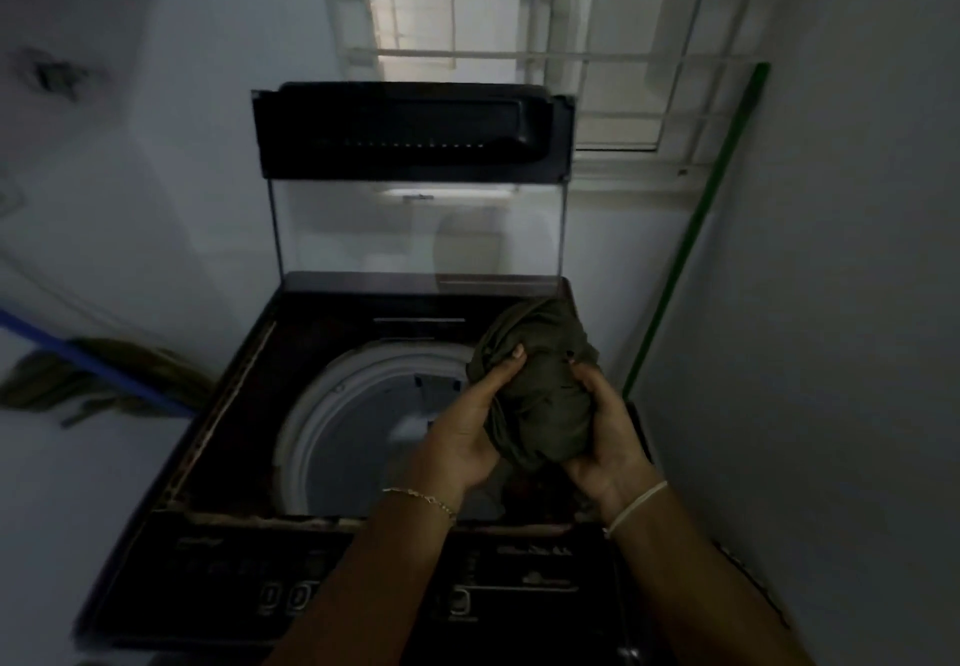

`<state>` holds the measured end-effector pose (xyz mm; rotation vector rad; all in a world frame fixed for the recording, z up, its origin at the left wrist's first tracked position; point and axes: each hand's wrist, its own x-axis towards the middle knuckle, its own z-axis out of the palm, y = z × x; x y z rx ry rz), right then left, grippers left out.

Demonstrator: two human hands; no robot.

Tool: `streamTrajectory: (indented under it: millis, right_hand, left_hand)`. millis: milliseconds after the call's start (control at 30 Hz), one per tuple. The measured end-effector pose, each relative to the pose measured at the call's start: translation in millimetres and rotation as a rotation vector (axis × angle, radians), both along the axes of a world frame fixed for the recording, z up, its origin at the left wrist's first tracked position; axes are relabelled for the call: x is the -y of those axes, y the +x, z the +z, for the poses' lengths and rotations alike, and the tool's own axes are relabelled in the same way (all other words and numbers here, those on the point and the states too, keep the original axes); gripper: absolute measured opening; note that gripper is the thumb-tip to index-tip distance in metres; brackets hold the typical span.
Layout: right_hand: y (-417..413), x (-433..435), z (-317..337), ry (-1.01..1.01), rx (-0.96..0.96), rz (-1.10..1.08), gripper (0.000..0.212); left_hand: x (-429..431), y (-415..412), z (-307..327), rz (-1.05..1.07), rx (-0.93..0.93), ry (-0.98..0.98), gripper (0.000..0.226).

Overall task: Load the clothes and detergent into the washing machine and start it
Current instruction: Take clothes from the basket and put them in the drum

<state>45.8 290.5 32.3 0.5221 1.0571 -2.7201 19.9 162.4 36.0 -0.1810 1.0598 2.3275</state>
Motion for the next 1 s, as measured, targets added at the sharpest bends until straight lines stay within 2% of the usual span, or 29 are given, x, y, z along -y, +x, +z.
streamTrajectory:
  millis: [200,300,467,567,767,867,1000]
  right_hand:
    - [-64.0,75.0,-24.4,0.028,0.142,0.102,0.043]
    - [-88.8,103.5,-53.4,0.067,0.270,0.105,0.047]
    - [-106.3,129.6,-92.9,0.181,0.358,0.195,0.029]
    - [-115.8,141.6,-109.8,0.180,0.421,0.234,0.023]
    - [-132.5,153.4,-131.5,0.117,0.489,0.201,0.038]
    - [-136.8,150.5,-136.7,0.111,0.481,0.197,0.038]
    - [-142.1,147.0,-146.0,0.190,0.559,0.224,0.033]
  left_hand:
    - [83.7,-57.4,-30.8,0.000,0.093,-0.078,0.059]
    - [112.0,-76.6,-54.5,0.017,0.222,-0.090,0.046]
    - [146.1,-95.5,-97.5,-0.062,0.475,-0.153,0.043]
    - [154.7,-104.1,-113.7,-0.064,0.588,-0.170,0.041]
    - [159.8,-122.1,-145.8,0.001,0.659,-0.220,0.040]
    - [161.6,-127.9,-155.9,0.022,0.656,-0.235,0.036]
    - [165.4,-131.9,-159.0,0.069,0.654,-0.390,0.027]
